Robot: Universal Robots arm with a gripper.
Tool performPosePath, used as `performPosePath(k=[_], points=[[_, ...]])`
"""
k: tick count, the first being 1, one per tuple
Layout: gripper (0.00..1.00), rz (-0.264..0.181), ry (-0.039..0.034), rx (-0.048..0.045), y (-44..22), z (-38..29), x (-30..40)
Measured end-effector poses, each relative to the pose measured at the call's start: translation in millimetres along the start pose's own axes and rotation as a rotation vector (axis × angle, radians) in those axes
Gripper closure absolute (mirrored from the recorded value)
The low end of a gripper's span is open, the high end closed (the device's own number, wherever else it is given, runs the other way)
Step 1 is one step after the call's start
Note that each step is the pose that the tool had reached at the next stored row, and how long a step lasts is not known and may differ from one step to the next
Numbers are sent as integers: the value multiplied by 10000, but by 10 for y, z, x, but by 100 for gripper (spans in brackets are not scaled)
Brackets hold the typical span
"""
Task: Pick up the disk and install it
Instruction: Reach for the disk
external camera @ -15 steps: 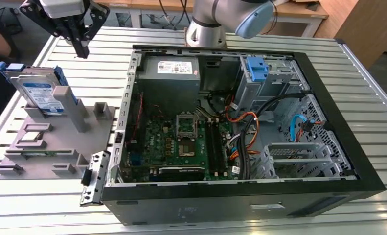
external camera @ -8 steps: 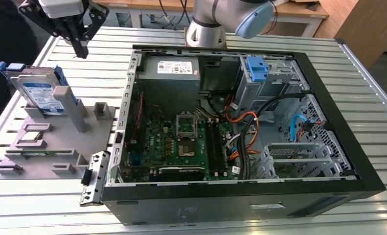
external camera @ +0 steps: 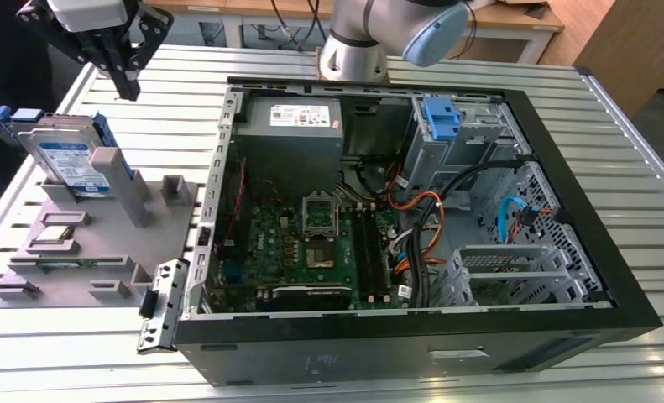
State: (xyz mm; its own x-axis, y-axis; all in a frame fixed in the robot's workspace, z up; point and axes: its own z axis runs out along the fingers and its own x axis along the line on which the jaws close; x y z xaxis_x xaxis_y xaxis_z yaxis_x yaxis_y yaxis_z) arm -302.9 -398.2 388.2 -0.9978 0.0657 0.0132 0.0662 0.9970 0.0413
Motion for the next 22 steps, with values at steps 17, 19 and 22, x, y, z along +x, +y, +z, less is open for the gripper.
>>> performPosePath(k=[17, 19, 22], points=[[89, -175, 7, 2, -4, 64, 425], [89, -191, 8, 2, -4, 78, 461], [89, -223, 12, 2, -5, 99, 512]])
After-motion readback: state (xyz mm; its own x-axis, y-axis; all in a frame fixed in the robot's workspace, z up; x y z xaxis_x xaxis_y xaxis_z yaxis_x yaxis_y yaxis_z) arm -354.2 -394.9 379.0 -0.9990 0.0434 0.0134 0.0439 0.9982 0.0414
